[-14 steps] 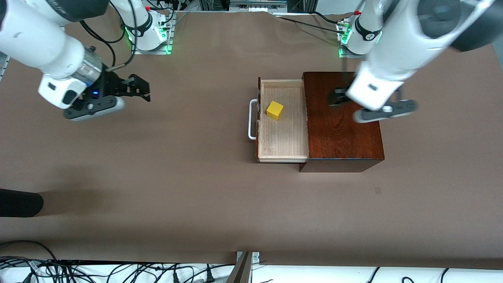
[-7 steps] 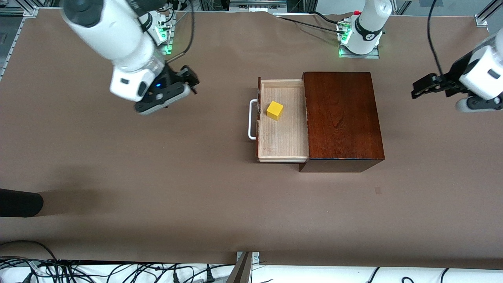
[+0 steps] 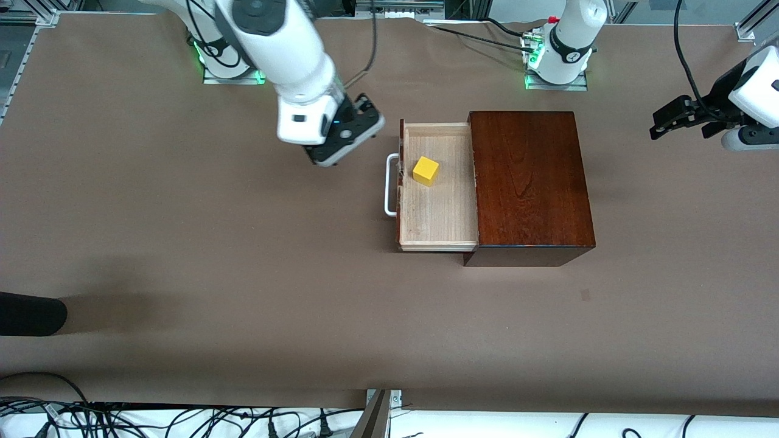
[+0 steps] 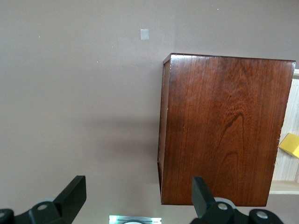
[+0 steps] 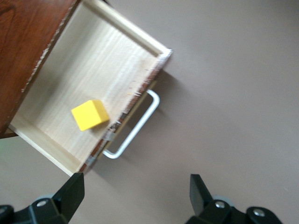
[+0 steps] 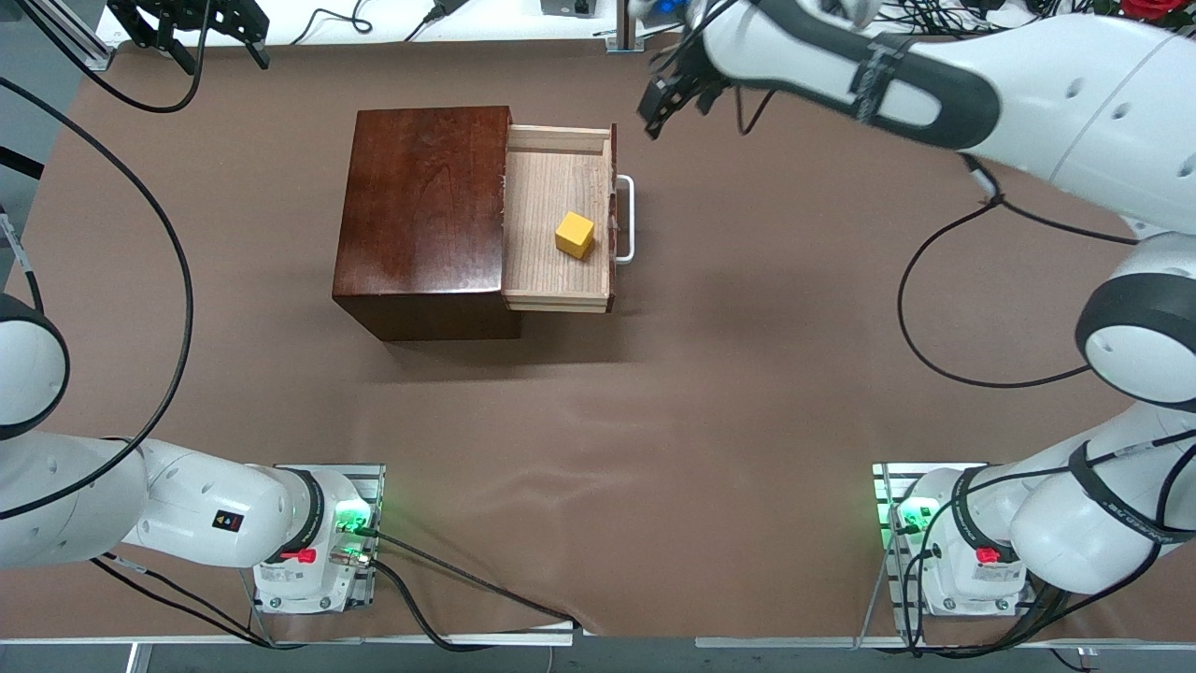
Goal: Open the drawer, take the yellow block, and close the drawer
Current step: 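Lower the right gripper into the drawer while the left gripper withdraws, then close the right gripper on the yellow cube in the drawer, then lift the yellow cube out and carry it beside the box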
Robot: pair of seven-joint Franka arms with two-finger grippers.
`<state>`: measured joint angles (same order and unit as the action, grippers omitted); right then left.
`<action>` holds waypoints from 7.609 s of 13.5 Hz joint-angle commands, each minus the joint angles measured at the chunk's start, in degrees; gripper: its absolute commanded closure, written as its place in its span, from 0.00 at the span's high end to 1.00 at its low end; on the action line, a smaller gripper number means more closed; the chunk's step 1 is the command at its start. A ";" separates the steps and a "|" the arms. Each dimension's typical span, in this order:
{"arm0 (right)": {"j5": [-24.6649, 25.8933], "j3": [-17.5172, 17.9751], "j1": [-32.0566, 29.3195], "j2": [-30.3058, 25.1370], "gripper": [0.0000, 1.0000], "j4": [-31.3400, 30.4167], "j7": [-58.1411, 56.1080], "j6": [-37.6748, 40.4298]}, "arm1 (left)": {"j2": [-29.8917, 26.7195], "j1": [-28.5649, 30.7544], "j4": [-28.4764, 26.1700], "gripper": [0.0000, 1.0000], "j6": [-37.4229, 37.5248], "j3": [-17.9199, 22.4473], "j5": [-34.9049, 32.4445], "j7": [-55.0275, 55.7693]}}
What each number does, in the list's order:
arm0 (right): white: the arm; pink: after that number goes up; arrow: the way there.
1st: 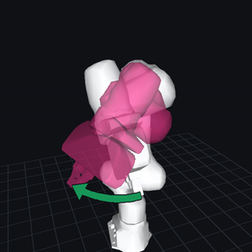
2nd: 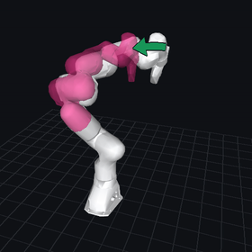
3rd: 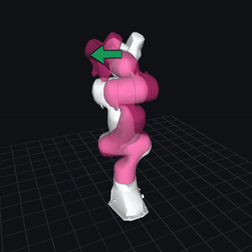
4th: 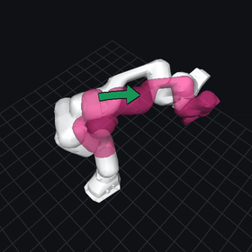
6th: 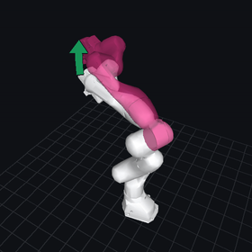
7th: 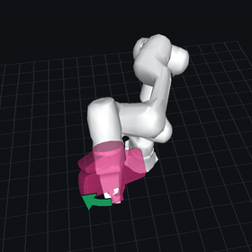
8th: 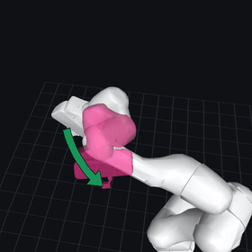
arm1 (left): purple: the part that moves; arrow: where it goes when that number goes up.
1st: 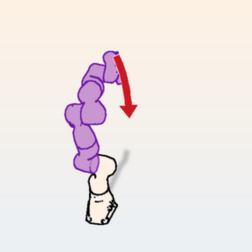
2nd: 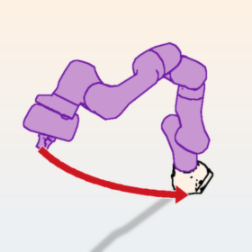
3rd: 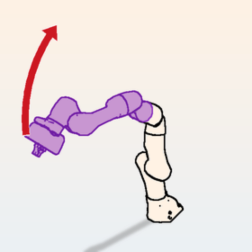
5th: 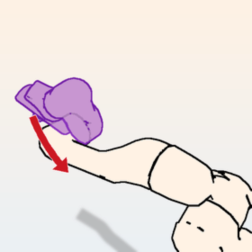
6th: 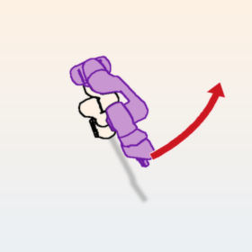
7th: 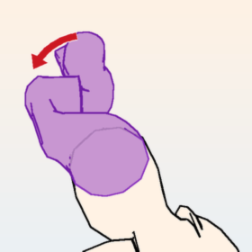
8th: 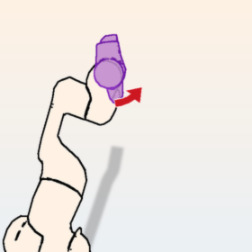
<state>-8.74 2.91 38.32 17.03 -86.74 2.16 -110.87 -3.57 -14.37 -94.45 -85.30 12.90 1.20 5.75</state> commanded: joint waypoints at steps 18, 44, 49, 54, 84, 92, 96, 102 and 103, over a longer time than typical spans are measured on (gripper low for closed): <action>3.90 0.08 11.77 17.60 1.00 4.30 -5.50 -14.98 | 0.75 1.19 1.46 1.00 -3.99 0.37 -3.04 -7.68; 10.06 -0.45 13.00 23.31 0.00 6.39 -6.29 -18.09 | 3.92 1.98 3.40 1.00 -6.54 0.37 -3.04 -7.51; 9.88 -0.18 13.00 22.88 0.00 16.32 -6.20 -3.41 | 4.18 1.98 3.49 1.00 -6.54 0.28 -2.87 -7.51; 9.35 -1.06 10.38 19.81 0.00 16.69 -5.50 -0.84 | 4.18 1.98 3.49 1.00 -6.63 0.28 -2.78 -7.51; -0.32 -39.73 3.86 -3.31 0.01 -15.28 -6.12 -0.47 | 8.49 1.19 8.41 1.00 -5.75 -1.92 0.21 -3.64; -0.40 -40.79 3.86 -8.67 0.01 -36.72 -6.03 -19.62 | 8.40 1.28 8.32 1.00 -5.75 -4.20 -0.23 -2.32; -0.75 -41.40 3.86 -7.54 0.01 -42.36 -6.12 -27.80 | 7.96 1.37 8.32 1.00 -5.75 -4.12 -0.41 -2.32; -1.02 -41.93 2.90 -4.91 0.01 -44.65 -6.12 -33.17 | 8.05 1.19 8.50 1.00 -5.75 -4.55 -0.41 -1.28; -1.02 -41.84 2.90 -4.20 0.01 -45.01 -6.12 -34.75 | 8.22 1.19 8.50 1.00 -5.75 -5.77 -0.41 0.30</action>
<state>-8.80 -38.98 41.33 11.96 -130.55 -3.31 -142.39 4.34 -13.09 -87.28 -92.23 8.55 0.85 3.72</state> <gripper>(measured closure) 0.445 0.000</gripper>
